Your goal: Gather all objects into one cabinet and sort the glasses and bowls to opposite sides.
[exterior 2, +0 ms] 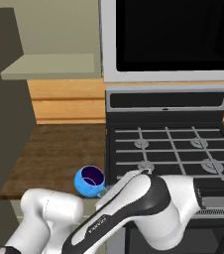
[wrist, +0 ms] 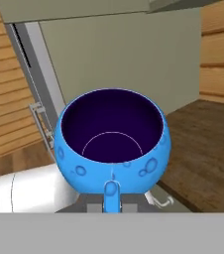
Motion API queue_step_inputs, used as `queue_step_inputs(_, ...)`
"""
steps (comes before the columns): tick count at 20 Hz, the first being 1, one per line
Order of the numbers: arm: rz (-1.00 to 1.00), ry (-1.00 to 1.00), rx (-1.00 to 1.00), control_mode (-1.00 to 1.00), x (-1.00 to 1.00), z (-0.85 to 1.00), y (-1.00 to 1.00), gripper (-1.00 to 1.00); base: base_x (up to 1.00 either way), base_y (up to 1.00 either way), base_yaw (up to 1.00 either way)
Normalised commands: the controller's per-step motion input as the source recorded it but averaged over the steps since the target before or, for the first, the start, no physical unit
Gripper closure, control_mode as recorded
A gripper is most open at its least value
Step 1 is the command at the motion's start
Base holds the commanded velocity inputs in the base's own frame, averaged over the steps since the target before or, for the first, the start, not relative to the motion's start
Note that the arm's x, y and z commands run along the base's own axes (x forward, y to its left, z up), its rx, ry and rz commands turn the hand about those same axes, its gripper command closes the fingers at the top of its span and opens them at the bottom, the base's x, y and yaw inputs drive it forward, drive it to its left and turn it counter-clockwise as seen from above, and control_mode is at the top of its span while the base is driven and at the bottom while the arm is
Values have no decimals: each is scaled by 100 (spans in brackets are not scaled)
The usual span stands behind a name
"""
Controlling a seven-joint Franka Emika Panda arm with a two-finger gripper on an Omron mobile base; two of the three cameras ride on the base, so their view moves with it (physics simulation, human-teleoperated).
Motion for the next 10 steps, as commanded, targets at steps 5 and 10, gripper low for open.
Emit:
queue_step_inputs(5,0,0,-4,-100,0,0,34,100,0,0,0)
queue_step_inputs(10,0,0,-13,-100,0,0,6,100,0,0,0)
